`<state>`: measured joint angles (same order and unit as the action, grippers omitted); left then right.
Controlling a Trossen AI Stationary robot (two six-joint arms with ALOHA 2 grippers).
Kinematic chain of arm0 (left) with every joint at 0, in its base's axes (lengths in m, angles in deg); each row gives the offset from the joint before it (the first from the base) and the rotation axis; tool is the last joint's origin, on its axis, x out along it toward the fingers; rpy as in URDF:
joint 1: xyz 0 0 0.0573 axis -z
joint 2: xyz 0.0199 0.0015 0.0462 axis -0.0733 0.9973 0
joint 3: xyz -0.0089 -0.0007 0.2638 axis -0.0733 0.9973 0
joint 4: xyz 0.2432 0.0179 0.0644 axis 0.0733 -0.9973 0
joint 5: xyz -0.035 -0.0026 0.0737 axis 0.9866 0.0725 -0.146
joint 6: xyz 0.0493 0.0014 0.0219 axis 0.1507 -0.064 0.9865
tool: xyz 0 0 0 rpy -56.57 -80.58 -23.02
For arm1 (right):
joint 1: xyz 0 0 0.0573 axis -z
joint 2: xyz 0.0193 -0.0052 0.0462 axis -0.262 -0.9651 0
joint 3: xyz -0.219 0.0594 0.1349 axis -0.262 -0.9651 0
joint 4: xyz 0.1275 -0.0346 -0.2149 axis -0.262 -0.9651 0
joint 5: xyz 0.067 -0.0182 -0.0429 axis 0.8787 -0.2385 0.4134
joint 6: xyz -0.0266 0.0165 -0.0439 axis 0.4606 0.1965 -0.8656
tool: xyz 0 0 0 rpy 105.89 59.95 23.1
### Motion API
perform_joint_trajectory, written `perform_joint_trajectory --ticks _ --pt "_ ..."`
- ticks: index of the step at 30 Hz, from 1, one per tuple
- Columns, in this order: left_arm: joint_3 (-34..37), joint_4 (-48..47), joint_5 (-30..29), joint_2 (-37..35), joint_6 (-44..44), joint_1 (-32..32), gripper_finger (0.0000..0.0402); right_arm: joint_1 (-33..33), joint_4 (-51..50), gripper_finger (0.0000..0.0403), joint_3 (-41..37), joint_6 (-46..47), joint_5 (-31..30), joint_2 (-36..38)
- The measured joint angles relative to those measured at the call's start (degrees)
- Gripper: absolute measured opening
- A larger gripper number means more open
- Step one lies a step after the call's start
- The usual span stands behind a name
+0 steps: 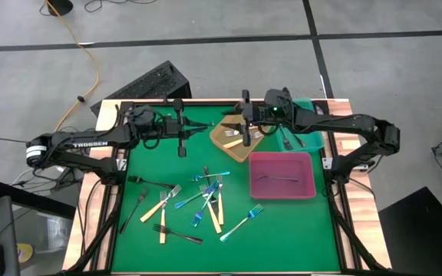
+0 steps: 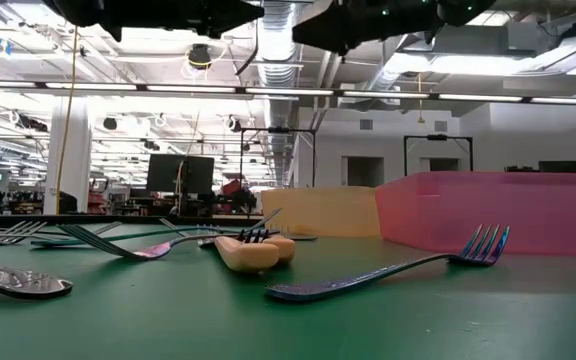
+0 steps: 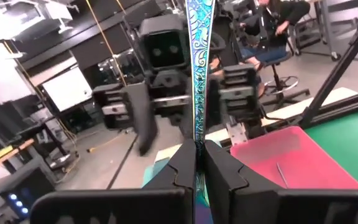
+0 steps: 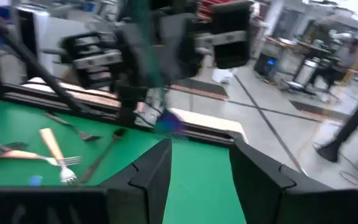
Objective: Sort silverware by color (type)
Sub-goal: Put the blue fork into the pink bin
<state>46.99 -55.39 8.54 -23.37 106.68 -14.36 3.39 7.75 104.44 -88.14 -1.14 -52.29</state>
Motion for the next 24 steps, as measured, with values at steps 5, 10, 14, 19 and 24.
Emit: perform_joint_trajectory --ticks 5,10,14,19,24 --pt "0.0 1.7 0.0 2.3 0.1 -0.1 0.0000 -1.9 6.3 0.0215 0.0 0.0 -0.7 -2.5" --pt "0.0 1.7 0.1 3.0 0.4 -0.1 0.0000 -2.7 7.8 0.0267 0.0 -0.3 -1.8 -3.5" --pt "0.0 1.4 0.0 3.1 1.1 -0.4 0.0000 -3.3 9.8 0.0282 0.0 -0.4 -1.8 -3.5" --pt "0.0 1.8 0.4 4.7 1.3 -1.1 0.0000 -3.6 11.5 0.0282 0.0 -0.5 -1.6 -3.5" --pt "0.0 6.5 1.4 7.8 0.3 -1.1 0.0000 -3.6 11.4 0.0282 0.0 -0.4 -0.6 -3.5"
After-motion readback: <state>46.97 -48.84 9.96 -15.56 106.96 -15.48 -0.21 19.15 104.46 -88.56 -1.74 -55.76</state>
